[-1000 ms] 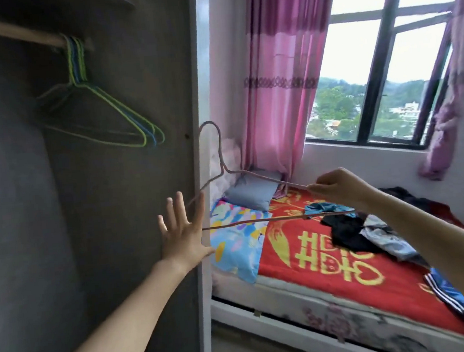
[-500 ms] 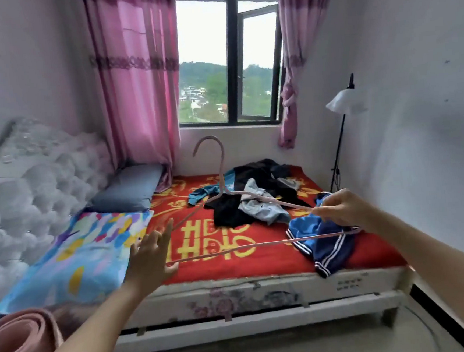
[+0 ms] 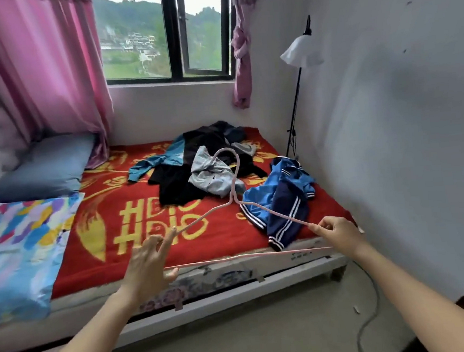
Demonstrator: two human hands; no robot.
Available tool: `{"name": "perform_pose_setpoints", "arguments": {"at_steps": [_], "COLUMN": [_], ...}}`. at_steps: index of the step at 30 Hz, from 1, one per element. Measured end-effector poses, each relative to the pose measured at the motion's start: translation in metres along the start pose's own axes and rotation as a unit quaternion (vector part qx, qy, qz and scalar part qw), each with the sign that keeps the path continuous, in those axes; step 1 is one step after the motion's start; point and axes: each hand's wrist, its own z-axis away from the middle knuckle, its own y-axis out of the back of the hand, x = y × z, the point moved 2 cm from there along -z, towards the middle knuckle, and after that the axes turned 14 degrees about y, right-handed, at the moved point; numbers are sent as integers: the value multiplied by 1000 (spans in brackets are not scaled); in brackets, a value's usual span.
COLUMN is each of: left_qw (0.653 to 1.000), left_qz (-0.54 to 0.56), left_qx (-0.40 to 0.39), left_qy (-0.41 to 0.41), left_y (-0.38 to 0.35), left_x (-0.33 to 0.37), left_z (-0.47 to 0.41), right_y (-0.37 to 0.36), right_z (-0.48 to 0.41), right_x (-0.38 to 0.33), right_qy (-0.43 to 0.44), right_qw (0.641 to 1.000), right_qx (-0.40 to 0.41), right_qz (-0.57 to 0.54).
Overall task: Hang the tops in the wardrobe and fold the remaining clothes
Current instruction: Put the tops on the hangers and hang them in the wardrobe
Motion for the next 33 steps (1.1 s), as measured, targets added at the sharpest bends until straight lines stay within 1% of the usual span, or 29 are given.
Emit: {"name": "perform_pose_setpoints", "arguments": {"at_steps": [5,11,13,20,26,30,33], "left_qw": [1000,999,999,996,991,986,979], "left_qz": [2,27,25,10,-5,-25,-38], "left_qx": [3,-43,-43,-85,-113,-129,-148], "left_qy": [0,15,17,40,75,102,133], "left_y": [-52,-111,-130,-180,-222,-250,-271], "left_x": [-16,-56,-66,-71,-61,-51,-39], "left_z": [-67,-171,-207,-267,-315,-362,-395], "right_y": [-20,-48,-56,-84,-107,-117,-120], "right_z": [-86,-210,-250,-325,-402,-472,-519], "right_x": [27,44,50,92,144,181,205], "right_qy": [-14,-37,-44,-84,-84,-74,-71], "right_qw": [1000,999,998,994,991,987,984], "right_qx": [0,-28,-32,-63,-104,-144,-159], "right_qz": [-12,13,18,4,-17,-22,-26]}}
